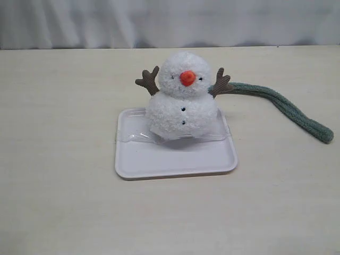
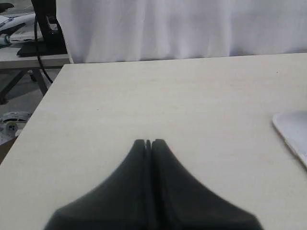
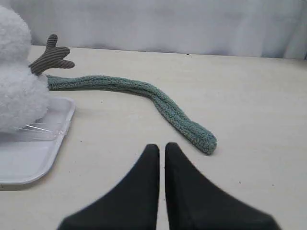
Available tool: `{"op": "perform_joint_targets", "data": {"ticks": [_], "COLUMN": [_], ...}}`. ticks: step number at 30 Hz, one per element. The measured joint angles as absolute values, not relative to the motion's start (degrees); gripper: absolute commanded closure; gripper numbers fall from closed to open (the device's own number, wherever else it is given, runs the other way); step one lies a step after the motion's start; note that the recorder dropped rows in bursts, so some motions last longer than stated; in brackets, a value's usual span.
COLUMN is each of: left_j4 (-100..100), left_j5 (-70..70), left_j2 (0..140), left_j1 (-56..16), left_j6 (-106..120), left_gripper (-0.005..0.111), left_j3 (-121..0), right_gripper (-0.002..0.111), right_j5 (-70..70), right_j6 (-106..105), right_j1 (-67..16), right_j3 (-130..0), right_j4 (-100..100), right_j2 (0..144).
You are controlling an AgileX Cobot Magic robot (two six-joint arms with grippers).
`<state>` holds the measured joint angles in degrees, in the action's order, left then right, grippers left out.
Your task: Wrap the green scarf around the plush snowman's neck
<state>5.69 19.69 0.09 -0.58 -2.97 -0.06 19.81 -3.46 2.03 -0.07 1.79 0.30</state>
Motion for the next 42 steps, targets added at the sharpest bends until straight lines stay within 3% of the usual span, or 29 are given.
{"op": "perform_joint_targets", "data": {"ticks": [6,16,19,21,23,25,26,31,42], "left_j4": [5.69,5.69,5.69,5.69,5.69,5.69,5.69,5.69,5.69], "left_j5": [19.69,19.69,19.69,19.69,19.69,19.69,19.69,19.69,19.69], "left_j2": [0.09,0.09,0.09,0.09,0.09,0.09,0.09,0.09,0.09], "left_j1": [-0.58,-0.58,-0.58,-0.58,-0.58,-0.58,-0.58,-0.58,-0.58], "left_j6": [-2.97,-2.97,-2.97,-2.97,-2.97,-2.97,-2.97,-2.97,-2.97], "left_gripper": [0.107,0.107,0.107,0.107,0.107,0.107,0.107,0.107,0.107], "left_j3": [-0.06,-0.06,-0.06,-0.06,-0.06,-0.06,-0.06,-0.06,-0.06], "right_gripper": [0.104,0.104,0.104,0.098,0.079,0.043,0.037,0.036,0.037], "right_j5": [15.28,-22.59,-24.78,-20.21,-13.34,-5.07,3.74,36.52,44.33], "right_j6": [-3.6,7.17,13.21,19.7,22.09,22.67,22.91,16.51,-3.37], "right_j1": [2.03,2.03,2.03,2.03,2.03,2.03,2.03,2.03,1.9], "right_j3": [-0.07,-0.07,-0.19,-3.7,-11.79,-21.52,-27.21,-48.42,-61.43], "right_j4": [5.37,-9.51,-6.01,0.0,6.29,12.6,15.13,17.89,0.0], "right_j2": [0.3,0.3,0.3,0.3,3.09,8.03,11.93,32.35,70.69]}}
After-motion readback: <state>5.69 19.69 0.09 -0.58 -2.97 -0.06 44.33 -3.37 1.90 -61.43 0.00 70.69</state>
